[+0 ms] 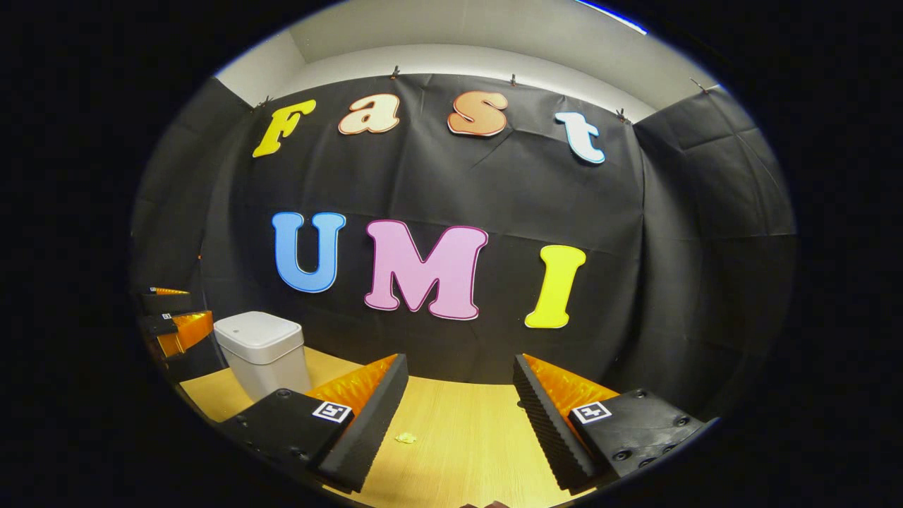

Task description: Press the lid of the desktop garbage bin to open it, pick up the crumpled paper on the desktop and throw it into the bin, then pick up the pop can on the desktop and drop it into the bin, and finally close the garbage bin lid.

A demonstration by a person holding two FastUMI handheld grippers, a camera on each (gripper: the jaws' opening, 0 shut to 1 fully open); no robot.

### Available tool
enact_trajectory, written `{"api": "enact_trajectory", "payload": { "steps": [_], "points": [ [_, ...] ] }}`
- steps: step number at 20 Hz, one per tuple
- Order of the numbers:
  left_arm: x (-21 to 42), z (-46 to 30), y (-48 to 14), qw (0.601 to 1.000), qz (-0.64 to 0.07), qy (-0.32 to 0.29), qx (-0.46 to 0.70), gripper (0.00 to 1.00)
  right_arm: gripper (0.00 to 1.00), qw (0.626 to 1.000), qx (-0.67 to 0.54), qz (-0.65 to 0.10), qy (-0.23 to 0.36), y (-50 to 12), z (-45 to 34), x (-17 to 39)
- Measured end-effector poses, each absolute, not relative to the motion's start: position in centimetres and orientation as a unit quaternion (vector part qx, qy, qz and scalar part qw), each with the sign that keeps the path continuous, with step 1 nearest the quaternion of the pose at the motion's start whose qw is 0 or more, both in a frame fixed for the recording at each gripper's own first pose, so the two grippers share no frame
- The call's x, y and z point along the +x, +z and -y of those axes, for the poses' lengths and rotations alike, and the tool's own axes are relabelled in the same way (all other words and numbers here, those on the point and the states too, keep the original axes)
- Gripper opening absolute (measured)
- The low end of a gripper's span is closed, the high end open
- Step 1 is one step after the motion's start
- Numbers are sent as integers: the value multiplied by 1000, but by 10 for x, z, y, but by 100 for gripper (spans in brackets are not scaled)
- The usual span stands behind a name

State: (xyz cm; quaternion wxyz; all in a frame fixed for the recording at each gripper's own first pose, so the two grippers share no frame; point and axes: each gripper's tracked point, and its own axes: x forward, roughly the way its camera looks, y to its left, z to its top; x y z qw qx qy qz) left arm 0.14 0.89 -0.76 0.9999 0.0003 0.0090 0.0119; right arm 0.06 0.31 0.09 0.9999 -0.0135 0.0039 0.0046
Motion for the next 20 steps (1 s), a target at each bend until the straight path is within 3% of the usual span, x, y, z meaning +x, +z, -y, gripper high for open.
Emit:
{"api": "enact_trajectory", "payload": {
  "steps": [20],
  "points": [
    [38, -82, -29, 1000, -6, 23, -8, 95, 97, 1000, -28, 0, -13, 6, -3, -16]
  ]
}}
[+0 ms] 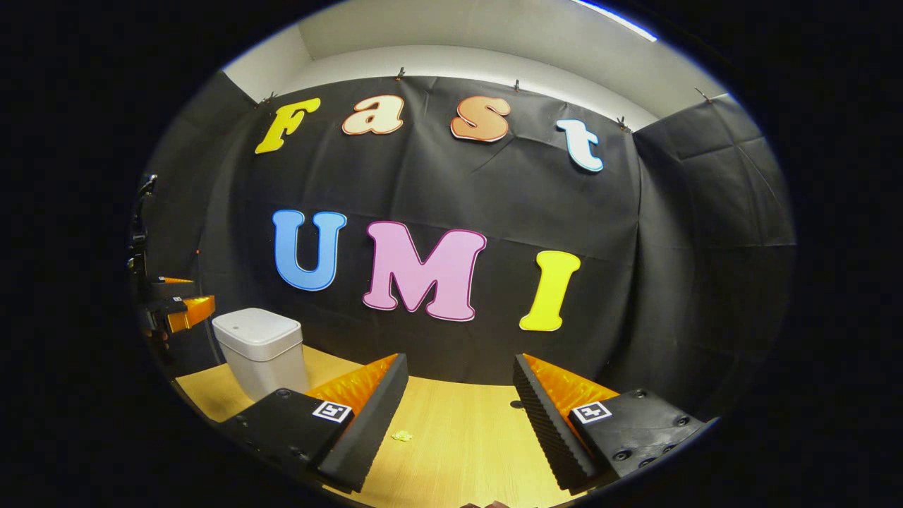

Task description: Press the lid of the desktop garbage bin to open it, pick up the crumpled paper on the desktop and throw it into the bin, then pick up the pop can on the desktop and drop it into the bin, and finally close the garbage bin lid.

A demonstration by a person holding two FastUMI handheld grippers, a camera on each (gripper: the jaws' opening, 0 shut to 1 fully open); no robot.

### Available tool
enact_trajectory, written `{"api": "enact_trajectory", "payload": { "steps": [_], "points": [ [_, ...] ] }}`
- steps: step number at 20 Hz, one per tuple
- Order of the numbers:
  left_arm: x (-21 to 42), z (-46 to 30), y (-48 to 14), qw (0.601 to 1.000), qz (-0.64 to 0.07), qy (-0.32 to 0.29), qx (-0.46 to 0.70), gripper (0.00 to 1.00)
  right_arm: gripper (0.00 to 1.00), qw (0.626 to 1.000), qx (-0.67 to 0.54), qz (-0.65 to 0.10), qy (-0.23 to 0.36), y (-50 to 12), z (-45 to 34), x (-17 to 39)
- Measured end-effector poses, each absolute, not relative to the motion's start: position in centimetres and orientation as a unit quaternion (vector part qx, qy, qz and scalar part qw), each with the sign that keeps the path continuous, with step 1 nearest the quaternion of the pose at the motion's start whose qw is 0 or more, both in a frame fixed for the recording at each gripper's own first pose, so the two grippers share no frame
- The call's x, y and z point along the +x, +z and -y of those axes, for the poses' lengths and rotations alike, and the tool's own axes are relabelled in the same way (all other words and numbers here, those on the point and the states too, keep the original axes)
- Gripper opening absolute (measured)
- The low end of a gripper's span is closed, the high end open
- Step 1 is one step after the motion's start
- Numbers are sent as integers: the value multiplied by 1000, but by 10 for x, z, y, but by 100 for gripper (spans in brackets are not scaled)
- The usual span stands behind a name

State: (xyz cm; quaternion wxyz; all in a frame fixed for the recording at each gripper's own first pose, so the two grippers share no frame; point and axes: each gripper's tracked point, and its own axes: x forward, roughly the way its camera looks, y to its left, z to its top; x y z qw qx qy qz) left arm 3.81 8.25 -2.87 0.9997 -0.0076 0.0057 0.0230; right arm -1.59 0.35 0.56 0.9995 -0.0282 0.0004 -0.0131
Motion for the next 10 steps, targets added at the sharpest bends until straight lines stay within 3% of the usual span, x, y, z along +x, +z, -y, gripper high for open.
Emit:
{"api": "enact_trajectory", "payload": {
  "steps": [6, 8, 9, 10],
  "points": [
    [65, -97, -39, 1000, -20, 9, -11, 94, 97, 999, -29, -1, -29, 6, 1, -22],
    [75, -103, -41, 1000, -28, 3, -9, 84, 97, 999, -30, -1, -32, 6, 0, -24],
    [80, -104, -40, 1000, -29, -1, -7, 71, 97, 999, -31, -1, -34, 6, 2, -25],
    [86, -104, -42, 1000, -30, -7, -3, 69, 97, 999, -32, 0, -37, 7, 3, -26]
  ]
}}
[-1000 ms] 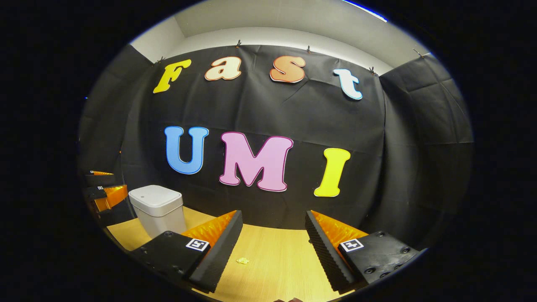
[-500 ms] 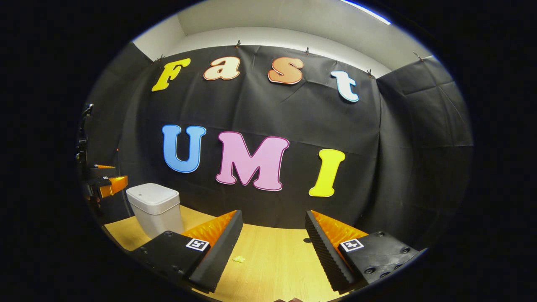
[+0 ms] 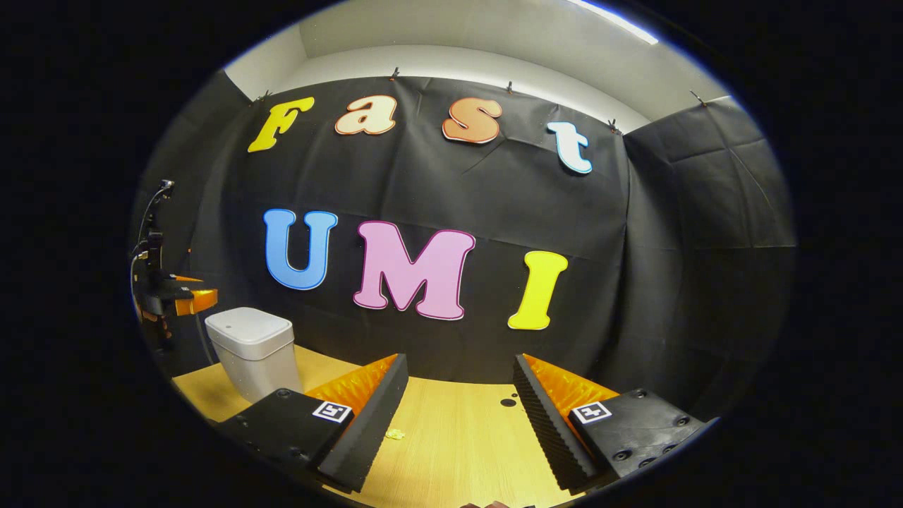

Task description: Press the lid of the desktop garbage bin to open it, pick up the crumpled paper on the desktop and throw it into the bin, then pick up the pop can on the desktop and drop it into the bin, and finally close the garbage bin lid.

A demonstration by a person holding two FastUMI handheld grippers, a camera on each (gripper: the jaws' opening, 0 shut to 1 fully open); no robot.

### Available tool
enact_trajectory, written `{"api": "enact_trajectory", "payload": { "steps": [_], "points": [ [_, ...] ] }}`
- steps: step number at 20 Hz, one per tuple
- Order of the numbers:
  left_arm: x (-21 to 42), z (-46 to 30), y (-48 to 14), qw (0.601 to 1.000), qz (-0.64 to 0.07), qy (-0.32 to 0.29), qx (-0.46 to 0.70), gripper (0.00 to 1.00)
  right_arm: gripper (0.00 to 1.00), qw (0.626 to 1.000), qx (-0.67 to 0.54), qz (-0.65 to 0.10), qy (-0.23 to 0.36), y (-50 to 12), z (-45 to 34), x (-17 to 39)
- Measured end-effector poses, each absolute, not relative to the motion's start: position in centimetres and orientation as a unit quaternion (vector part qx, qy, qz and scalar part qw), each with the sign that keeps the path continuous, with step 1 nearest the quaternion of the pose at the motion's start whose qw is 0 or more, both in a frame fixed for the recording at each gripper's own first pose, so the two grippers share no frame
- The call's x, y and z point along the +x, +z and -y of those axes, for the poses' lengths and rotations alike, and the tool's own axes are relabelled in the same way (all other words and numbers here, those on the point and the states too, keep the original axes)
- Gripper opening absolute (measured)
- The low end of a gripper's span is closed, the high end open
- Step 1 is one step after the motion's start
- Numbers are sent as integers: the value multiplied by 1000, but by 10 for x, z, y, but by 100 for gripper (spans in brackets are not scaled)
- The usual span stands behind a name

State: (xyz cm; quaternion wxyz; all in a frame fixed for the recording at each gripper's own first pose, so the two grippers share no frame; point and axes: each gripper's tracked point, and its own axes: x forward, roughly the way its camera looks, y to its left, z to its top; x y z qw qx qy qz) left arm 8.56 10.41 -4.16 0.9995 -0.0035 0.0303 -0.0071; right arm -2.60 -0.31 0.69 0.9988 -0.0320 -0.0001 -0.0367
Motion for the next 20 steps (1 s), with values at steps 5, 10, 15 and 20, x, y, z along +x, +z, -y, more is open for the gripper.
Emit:
{"api": "enact_trajectory", "payload": {
  "steps": [5, 10, 15, 20],
  "points": [
    [106, -108, -56, 999, -50, -6, 7, 16, 97, 998, -32, -7, -55, 4, 9, -25],
    [136, -120, -78, 997, -77, -4, -10, 7, 96, 997, -44, -6, -63, 4, 11, -25],
    [169, -140, -116, 992, -123, 3, -4, 6, 96, 997, -37, -19, -71, -4, 14, -21],
    [186, -141, -153, 987, -160, -4, 4, 6, 97, 996, -43, -24, -75, -8, 16, -14]
  ]
}}
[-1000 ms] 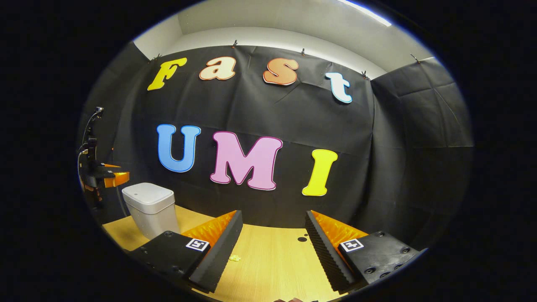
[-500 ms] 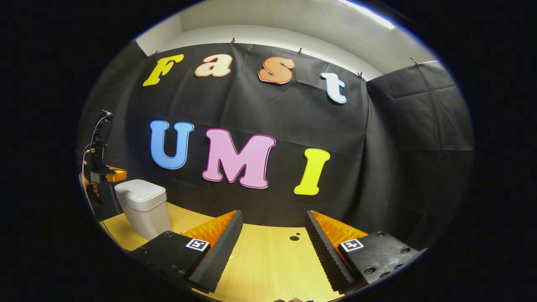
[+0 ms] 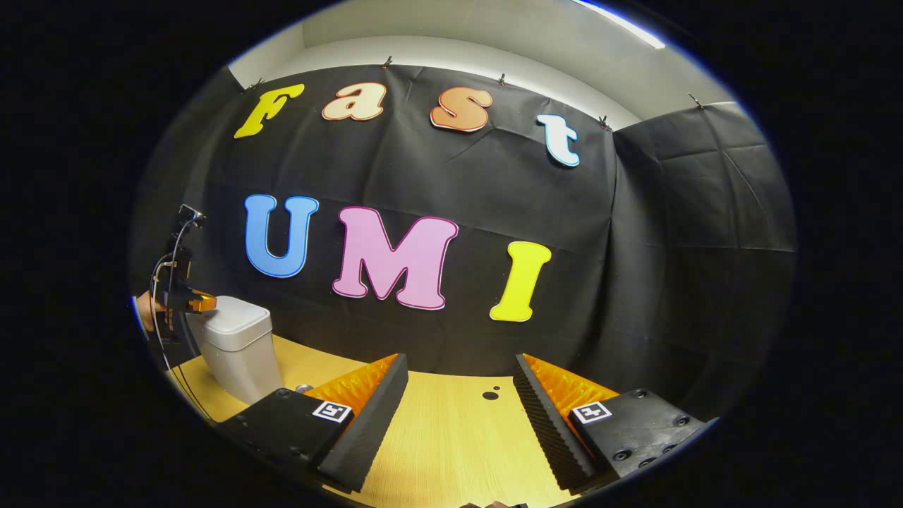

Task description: Press the lid of the desktop garbage bin to open it, pick up the crumpled paper on the desktop and throw it into the bin, then pick up the pop can on the desktop and drop it into the bin, and finally close the garbage bin lid.

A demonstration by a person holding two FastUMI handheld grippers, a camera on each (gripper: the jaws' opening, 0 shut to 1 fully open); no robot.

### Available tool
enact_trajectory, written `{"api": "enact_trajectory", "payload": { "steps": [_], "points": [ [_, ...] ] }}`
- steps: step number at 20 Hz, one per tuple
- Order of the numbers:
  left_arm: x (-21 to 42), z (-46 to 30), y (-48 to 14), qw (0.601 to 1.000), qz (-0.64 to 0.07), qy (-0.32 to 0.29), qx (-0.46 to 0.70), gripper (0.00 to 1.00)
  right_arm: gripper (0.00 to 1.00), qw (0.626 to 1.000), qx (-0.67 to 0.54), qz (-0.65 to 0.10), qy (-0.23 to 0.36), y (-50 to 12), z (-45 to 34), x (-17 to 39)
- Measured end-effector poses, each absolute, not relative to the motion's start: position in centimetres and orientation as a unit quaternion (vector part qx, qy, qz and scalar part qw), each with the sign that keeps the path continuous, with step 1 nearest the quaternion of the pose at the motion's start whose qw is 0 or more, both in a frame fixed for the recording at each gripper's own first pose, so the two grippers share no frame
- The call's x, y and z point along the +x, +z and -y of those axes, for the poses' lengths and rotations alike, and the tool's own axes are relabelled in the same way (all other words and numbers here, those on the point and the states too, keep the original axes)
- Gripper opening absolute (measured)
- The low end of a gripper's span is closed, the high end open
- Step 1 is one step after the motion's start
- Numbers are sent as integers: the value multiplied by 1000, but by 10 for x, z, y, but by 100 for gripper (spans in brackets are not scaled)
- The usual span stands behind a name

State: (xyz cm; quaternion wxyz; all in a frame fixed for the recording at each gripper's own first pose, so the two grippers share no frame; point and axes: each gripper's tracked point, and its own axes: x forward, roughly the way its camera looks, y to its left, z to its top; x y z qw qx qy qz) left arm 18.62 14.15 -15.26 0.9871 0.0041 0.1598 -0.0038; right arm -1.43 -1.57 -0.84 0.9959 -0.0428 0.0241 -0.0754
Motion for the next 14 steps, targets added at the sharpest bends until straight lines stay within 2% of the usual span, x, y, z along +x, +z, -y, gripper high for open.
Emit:
{"api": "enact_trajectory", "payload": {
  "steps": [2, 6, 14],
  "points": [
    [186, -139, -170, 982, -187, -5, -11, 7, 97, 996, -40, -30, -77, -12, 17, -11],
    [183, -140, -175, 981, -195, -11, 3, 7, 97, 996, -40, -38, -77, -20, 15, -5],
    [187, -137, -171, 984, -174, 0, 32, 7, 97, 996, -26, -70, -50, -46, 5, 10]
  ]
}}
